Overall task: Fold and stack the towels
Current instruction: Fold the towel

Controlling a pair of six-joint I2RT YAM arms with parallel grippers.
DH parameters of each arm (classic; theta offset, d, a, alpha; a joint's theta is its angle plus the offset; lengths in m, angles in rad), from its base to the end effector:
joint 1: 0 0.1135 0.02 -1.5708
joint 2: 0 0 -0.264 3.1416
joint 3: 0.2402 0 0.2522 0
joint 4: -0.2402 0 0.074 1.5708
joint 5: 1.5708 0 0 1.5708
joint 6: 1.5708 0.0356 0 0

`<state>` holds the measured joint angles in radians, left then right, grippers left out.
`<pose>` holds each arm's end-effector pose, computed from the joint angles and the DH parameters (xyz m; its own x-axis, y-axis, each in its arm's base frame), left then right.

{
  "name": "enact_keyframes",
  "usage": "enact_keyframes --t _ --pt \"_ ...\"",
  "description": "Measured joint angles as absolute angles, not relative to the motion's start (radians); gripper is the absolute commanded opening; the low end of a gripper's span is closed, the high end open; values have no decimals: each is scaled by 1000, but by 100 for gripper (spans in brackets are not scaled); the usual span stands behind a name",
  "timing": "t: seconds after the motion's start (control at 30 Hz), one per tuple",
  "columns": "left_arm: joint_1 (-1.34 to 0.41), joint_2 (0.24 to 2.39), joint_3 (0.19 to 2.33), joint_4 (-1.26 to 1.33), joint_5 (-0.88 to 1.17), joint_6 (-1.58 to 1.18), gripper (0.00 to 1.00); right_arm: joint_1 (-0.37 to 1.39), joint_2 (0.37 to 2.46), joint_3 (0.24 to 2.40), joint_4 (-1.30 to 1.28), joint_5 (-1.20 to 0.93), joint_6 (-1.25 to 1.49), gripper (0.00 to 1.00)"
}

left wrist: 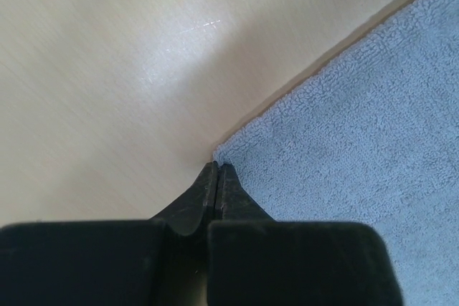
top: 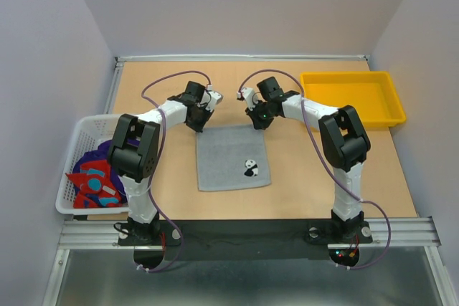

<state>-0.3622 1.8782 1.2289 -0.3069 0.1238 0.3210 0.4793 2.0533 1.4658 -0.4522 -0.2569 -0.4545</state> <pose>0.3672 -0.1438 0.1755 -0.5930 0.5595 -0.5790 0.6379 0.7653 0.0862 0.3814 0.2084 0.1680 -0.4415 -0.7080 -0.5512 -0.8392 0.5432 -0.0255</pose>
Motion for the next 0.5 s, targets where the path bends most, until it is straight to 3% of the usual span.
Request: enact_keyframes --t 0.5 --pt "-363 1718 1226 -140 136 339 0 479 2051 1556 -459 -80 -450 1"
